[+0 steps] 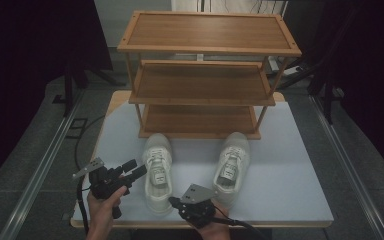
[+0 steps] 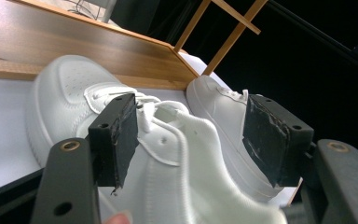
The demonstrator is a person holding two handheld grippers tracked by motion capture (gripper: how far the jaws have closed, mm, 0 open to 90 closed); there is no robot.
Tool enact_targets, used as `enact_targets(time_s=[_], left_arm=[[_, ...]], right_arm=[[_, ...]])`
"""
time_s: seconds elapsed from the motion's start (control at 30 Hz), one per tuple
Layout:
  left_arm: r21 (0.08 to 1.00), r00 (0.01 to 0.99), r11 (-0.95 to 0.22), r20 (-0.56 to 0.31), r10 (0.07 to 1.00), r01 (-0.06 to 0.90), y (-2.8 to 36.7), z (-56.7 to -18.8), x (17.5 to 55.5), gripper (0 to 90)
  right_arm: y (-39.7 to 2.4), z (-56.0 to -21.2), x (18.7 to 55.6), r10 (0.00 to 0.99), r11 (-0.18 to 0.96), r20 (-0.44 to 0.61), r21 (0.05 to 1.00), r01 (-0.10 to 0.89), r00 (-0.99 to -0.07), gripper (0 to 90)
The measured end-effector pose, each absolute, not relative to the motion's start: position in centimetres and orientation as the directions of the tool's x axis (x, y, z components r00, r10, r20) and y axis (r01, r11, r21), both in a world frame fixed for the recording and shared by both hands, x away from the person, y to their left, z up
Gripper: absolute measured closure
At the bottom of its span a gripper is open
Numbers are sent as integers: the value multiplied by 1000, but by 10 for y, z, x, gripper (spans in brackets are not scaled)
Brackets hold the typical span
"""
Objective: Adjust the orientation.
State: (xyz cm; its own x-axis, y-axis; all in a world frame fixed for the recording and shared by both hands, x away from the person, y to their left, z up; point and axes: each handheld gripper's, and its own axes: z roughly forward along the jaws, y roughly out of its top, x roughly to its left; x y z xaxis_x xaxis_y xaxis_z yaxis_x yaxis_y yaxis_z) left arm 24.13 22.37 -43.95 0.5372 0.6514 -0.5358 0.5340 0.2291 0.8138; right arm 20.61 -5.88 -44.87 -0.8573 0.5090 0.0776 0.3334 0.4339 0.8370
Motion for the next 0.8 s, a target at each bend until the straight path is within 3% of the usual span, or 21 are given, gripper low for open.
enact_targets(time_s=[0.2, 0.43, 0.57, 0.8], left_arm=[[807, 523, 241, -546, 654, 539, 234, -438, 241, 350], [803, 508, 258, -552, 661, 537, 243, -438, 241, 350], [799, 498, 262, -556, 666, 542, 246, -440, 242, 350], [811, 496, 250, -535, 684, 529, 246, -439, 240, 349]], right_arm=[[-21, -453, 208, 428, 436, 114, 843, 315, -897, 899], [0, -455, 212, 404, 417, 147, 849, 324, -903, 885], [-11, -452, 208, 418, 403, 119, 864, 301, -901, 855], [-76, -439, 198, 511, 327, 73, 905, 272, -856, 684]])
